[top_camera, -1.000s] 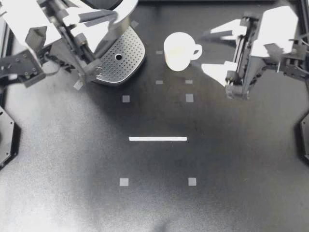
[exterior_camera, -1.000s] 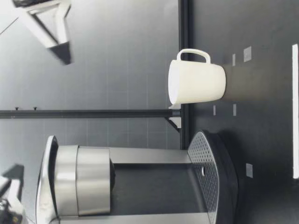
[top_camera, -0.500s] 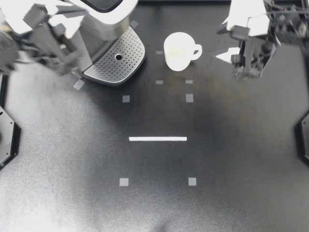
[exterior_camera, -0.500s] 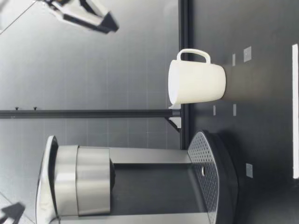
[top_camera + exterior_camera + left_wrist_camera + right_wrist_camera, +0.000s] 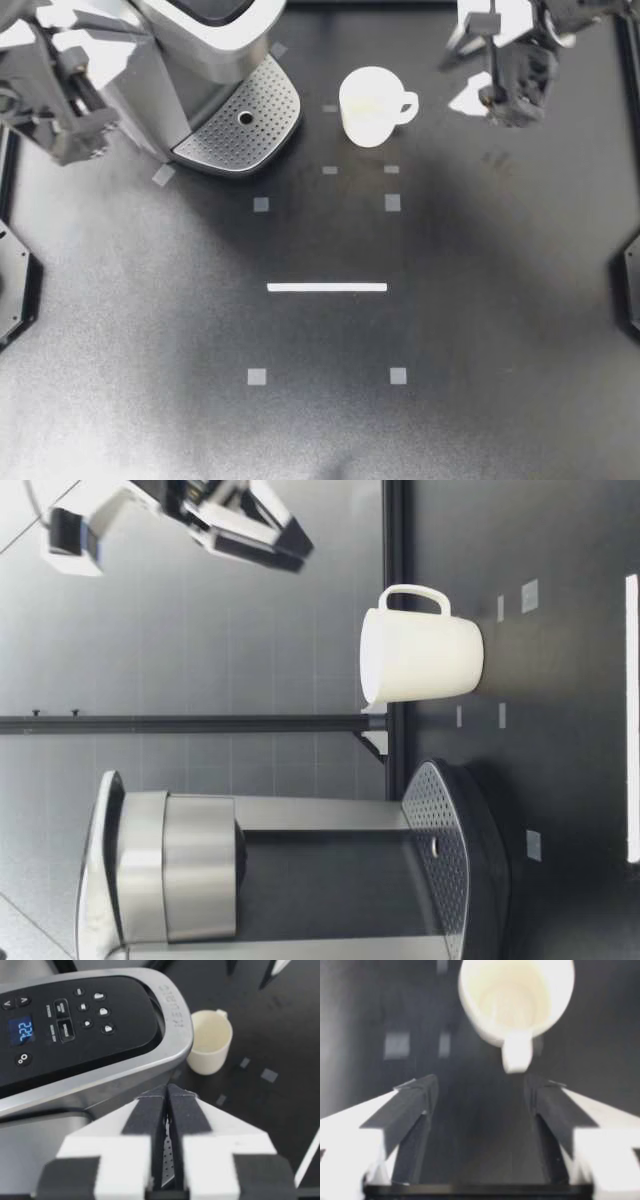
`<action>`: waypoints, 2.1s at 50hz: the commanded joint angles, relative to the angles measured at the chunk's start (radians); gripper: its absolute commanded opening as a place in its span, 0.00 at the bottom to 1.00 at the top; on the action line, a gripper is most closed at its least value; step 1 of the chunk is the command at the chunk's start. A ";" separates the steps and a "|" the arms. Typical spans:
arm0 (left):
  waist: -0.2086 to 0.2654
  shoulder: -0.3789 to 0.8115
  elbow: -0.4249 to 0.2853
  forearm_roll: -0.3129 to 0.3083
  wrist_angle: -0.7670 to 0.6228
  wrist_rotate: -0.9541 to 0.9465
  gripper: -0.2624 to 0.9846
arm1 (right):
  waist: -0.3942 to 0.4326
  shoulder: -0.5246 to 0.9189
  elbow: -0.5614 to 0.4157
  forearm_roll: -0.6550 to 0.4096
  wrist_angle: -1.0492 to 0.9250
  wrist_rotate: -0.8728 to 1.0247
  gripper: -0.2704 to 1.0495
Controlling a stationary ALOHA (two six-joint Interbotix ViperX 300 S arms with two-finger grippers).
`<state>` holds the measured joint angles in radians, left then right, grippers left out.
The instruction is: Place the coffee capsule inside the capsule container, then place the cup onto the center of the cup tray.
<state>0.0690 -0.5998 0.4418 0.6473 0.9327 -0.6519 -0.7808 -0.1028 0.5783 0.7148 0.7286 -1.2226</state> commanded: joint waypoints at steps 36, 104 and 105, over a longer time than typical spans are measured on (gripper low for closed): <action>0.000 -0.071 0.048 0.038 -0.063 -0.008 0.29 | -0.005 0.167 -0.035 0.052 -0.127 -0.063 0.70; -0.002 -0.064 0.064 0.041 -0.075 -0.011 0.29 | 0.040 0.224 -0.084 0.048 -0.130 -0.057 0.26; -0.002 -0.064 0.064 0.041 -0.075 -0.011 0.29 | 0.043 0.216 -0.084 0.049 -0.130 -0.057 0.26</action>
<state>0.0706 -0.6596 0.5185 0.6826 0.8652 -0.6611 -0.7532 0.1718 0.5185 0.7563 0.5998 -1.2809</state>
